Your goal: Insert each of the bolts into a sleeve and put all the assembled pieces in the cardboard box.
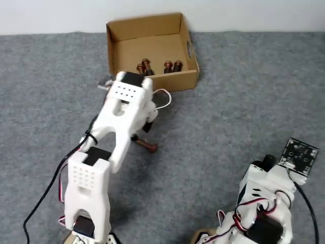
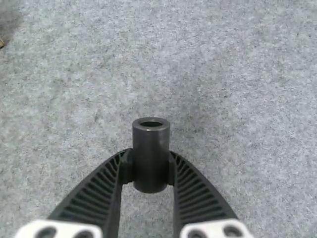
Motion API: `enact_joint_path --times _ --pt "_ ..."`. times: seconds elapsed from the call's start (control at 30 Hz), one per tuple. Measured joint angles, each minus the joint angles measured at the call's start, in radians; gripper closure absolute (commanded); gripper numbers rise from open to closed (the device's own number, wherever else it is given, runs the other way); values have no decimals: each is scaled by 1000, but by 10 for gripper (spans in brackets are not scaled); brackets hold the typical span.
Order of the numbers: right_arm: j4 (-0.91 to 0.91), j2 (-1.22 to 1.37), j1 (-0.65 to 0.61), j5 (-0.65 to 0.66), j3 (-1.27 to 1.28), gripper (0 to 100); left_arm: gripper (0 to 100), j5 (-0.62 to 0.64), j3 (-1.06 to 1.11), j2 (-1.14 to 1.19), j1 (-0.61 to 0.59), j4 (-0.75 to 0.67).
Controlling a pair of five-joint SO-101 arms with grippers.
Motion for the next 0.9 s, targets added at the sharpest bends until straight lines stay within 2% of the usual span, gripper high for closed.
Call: enact_joint_path --times 0.27,0.5,0.6,0.77,0.9 --pt "0 -2 0 0 6 990 852 -703 0 -58 -150 0" --pt "0 0 0 0 12 991 850 -1536 0 -71 -155 0" --pt "0 0 0 0 12 991 848 -1835 0 -71 -147 0" --pt "0 -3 0 0 23 991 848 -2140 0 -71 -95 0" --pt "0 -2 0 8 26 991 848 -2236 35 -72 -26 0"
